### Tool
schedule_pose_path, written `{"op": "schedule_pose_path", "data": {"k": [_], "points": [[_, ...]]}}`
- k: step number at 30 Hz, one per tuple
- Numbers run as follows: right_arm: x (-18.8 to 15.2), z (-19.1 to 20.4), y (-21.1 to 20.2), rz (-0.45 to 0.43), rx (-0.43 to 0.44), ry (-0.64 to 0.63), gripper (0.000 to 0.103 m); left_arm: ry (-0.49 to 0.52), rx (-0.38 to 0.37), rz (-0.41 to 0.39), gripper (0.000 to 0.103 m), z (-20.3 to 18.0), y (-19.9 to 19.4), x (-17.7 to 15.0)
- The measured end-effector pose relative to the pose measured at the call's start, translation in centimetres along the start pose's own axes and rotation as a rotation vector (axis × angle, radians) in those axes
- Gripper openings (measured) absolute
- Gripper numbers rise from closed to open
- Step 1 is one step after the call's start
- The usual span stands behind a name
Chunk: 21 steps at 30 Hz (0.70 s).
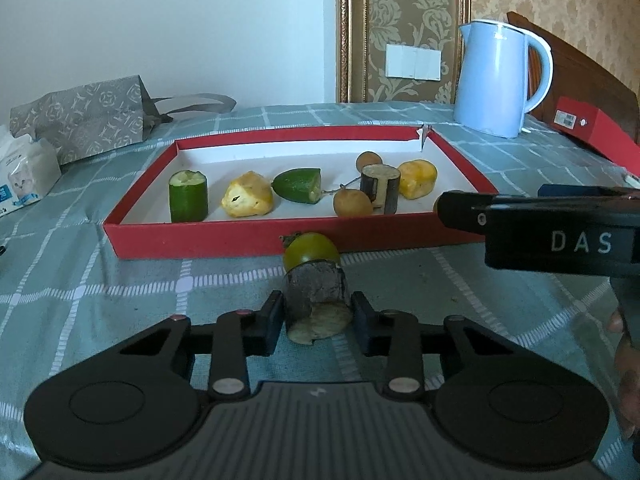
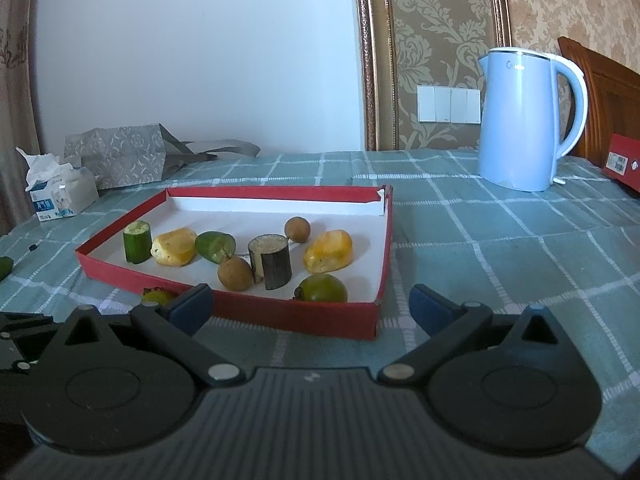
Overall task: Organize fruits
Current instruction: 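Close the left gripper around the grey sugarcane chunk, then hold the sugarcane chunk with the left gripper while the right grasps the green round fruit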
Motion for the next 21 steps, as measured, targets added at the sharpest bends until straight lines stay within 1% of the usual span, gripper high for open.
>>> {"op": "schedule_pose_path", "data": {"k": [4, 7, 13, 15, 17, 21], "points": [[-0.1, 0.0, 0.2, 0.003, -0.007, -0.008, 0.103, -0.009, 0.012, -0.023, 0.035, 0.7, -0.8, -0.1], [-0.3, 0.3, 0.3, 0.012, -0.004, -0.017, 0.103, -0.029, 0.042, -0.048, 0.035, 2.1, -1.6, -0.1], [-0.6, 1.6, 0.1, 0.006, 0.015, -0.076, 0.103, -0.092, 0.108, -0.032, 0.035, 6.0, -1.6, -0.4], [-0.8, 2.3, -0.2, 0.004, 0.022, -0.102, 0.101, -0.116, 0.122, -0.030, 0.035, 7.3, -1.6, -0.4], [-1.1, 3.0, -0.2, 0.006, 0.024, -0.124, 0.095, -0.127, 0.144, -0.029, 0.035, 8.2, -1.6, -0.5], [-1.7, 4.4, 0.0, 0.019, 0.028, -0.168, 0.095, -0.159, 0.155, -0.015, 0.035, 9.4, -1.5, -0.7]]}}
Point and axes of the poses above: each gripper's, at about its wrist camera, not at the fingertips, and y roughly the way its jaws point, z to its left, x to its top, the point moved 9 cm from there along y, roughly the way its jaws point, and after that the axes turned 4 degrees about z, right-handed, at the moved point
